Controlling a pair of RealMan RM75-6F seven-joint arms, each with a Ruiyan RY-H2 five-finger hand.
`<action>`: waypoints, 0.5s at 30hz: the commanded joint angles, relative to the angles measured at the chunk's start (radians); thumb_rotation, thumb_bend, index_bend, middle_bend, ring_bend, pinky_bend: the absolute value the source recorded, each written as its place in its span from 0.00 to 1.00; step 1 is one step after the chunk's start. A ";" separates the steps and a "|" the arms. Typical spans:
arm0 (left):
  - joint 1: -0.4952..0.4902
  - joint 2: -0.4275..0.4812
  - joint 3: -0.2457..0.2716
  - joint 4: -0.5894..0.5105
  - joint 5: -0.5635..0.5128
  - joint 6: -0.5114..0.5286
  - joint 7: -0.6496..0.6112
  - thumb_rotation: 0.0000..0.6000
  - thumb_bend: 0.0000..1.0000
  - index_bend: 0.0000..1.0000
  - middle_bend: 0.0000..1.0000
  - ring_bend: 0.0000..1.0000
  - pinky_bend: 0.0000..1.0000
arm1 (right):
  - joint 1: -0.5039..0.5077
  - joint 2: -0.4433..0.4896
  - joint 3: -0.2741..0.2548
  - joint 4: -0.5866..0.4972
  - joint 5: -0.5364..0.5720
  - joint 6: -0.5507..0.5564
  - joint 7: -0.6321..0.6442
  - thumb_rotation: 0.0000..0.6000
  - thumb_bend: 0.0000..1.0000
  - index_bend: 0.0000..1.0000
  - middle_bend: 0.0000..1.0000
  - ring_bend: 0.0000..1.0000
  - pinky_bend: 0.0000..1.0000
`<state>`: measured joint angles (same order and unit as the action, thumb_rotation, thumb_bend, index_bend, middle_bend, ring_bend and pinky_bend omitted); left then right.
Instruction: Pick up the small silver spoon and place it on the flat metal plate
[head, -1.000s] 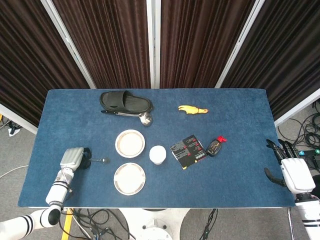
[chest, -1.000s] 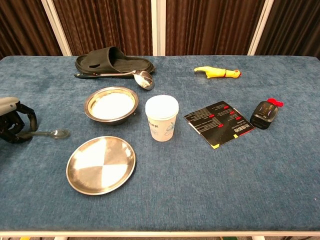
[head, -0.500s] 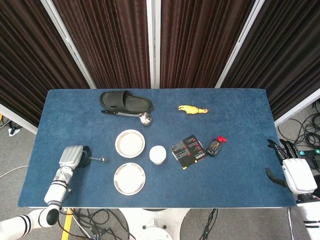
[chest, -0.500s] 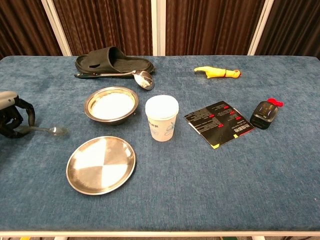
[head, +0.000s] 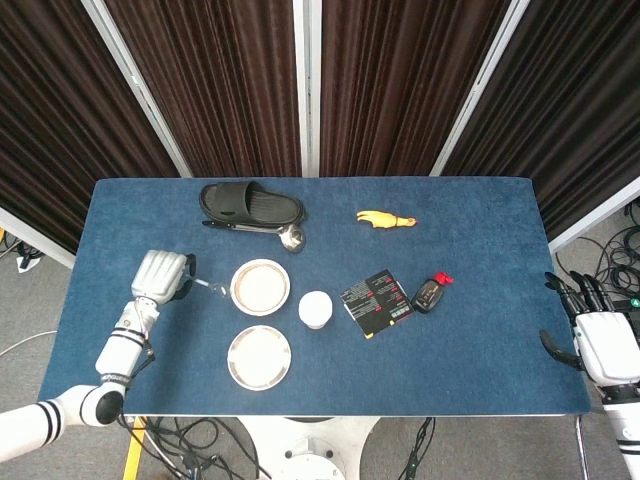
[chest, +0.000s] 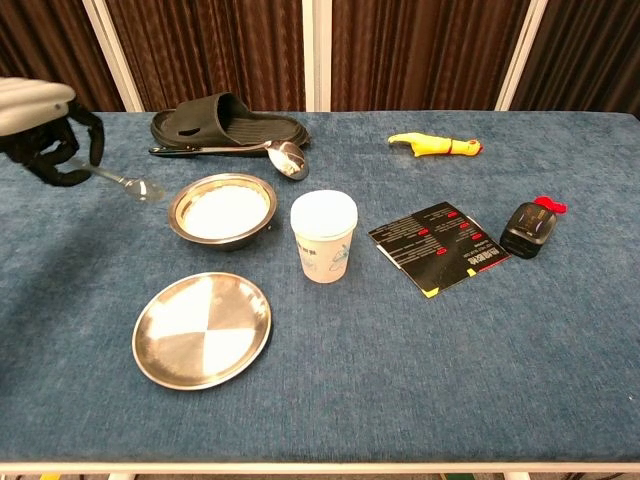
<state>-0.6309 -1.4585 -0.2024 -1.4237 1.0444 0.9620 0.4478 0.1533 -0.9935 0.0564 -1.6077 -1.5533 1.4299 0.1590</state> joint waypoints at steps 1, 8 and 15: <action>-0.067 -0.030 -0.021 0.006 -0.067 -0.016 0.111 1.00 0.48 0.61 0.96 0.94 1.00 | -0.001 0.001 0.000 0.004 0.002 -0.001 0.005 1.00 0.26 0.03 0.21 0.00 0.04; -0.137 -0.108 -0.016 0.038 -0.154 0.041 0.310 1.00 0.48 0.61 0.96 0.94 1.00 | -0.001 0.001 0.001 0.018 0.008 -0.004 0.020 1.00 0.26 0.03 0.21 0.00 0.04; -0.197 -0.163 -0.025 0.046 -0.219 0.100 0.452 1.00 0.50 0.61 0.96 0.95 1.00 | 0.002 -0.001 0.003 0.025 0.013 -0.012 0.026 1.00 0.26 0.03 0.21 0.00 0.04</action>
<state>-0.8055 -1.6014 -0.2252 -1.3846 0.8472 1.0398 0.8620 0.1554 -0.9947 0.0594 -1.5824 -1.5402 1.4181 0.1845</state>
